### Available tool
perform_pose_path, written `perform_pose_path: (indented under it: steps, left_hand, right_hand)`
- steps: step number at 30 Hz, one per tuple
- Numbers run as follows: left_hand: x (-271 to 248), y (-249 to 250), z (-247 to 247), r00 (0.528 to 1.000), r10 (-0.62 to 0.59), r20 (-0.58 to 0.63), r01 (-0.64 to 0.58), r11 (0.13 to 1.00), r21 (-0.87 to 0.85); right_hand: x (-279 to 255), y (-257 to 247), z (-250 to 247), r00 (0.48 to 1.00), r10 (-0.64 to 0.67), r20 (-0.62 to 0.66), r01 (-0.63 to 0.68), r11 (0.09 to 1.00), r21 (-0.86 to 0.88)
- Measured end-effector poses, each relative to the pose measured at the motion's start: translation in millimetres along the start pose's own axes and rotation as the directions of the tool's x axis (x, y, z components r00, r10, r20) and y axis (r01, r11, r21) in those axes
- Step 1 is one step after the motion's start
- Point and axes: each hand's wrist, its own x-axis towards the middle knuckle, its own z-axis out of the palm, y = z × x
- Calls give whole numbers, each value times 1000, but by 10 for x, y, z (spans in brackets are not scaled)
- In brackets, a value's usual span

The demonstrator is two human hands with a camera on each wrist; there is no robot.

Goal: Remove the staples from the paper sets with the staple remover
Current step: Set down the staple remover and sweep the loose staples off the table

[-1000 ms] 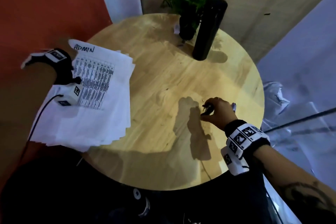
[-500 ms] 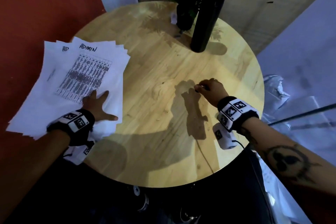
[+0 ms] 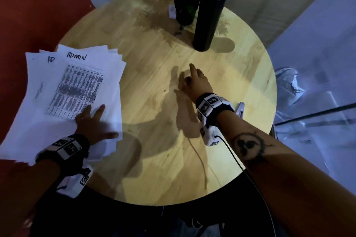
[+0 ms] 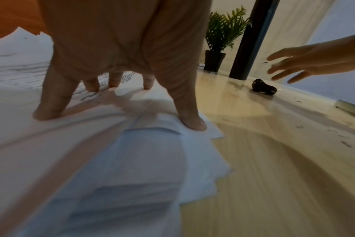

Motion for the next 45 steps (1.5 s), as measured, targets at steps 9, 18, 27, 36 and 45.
perform_pose_path:
  steps: [9,18,27,36,45]
  left_hand:
    - [-244,464,-329,985,-125,-122,114,989,-92]
    - [-1243,2558,297,836,545,-58,-545,814,-201]
    - [-1573,3612,824,747,586,314,-662,613,430]
    - [-1569,3635,962,741,564,365,-659,505,557]
    - [-1521,3561,686,708,598,374,-705,630,327]
  right_hand:
    - [-767,1033,-920,818,203,-538,93,877,472]
    - [-1643,3098,-1053,609,792,-52,-474,415,776]
    - [-1386,3783,-110,685,710,165,-726,646,235]
    - [-1066,4194,392,751,540,380,-501,841,-205]
    - [-1177,2656,-1052,795,416,441,-384,909,-164]
